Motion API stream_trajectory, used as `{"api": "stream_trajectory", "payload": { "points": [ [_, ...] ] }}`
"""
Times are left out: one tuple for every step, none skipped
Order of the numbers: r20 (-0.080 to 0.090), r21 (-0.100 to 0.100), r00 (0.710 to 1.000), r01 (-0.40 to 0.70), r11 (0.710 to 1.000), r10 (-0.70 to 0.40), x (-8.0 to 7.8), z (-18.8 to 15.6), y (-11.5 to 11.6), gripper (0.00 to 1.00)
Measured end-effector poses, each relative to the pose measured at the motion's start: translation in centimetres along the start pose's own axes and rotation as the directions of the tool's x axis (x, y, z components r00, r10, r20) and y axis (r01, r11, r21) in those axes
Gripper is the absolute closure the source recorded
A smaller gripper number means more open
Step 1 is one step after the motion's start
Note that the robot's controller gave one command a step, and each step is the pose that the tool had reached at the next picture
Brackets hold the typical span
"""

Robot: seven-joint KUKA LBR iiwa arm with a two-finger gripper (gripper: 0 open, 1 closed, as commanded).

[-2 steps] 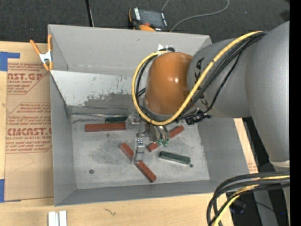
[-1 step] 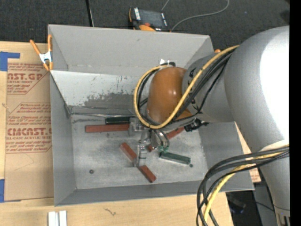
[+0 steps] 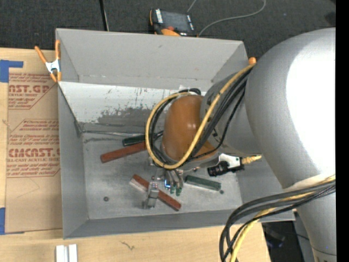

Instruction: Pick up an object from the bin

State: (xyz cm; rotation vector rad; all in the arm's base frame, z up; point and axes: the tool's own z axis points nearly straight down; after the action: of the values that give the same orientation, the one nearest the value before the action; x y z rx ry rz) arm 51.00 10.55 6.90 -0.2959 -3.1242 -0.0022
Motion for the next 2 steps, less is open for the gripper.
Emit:
{"api": "stream_trajectory", "payload": {
  "points": [
    [0.002,0.000,1.000,-0.001,1.000,0.001,-0.1,0.0,-0.1,1.00],
    [0.016,-0.001,1.000,-0.008,1.000,0.008,-6.6,-10.1,-5.1,1.00]
  ]
}}
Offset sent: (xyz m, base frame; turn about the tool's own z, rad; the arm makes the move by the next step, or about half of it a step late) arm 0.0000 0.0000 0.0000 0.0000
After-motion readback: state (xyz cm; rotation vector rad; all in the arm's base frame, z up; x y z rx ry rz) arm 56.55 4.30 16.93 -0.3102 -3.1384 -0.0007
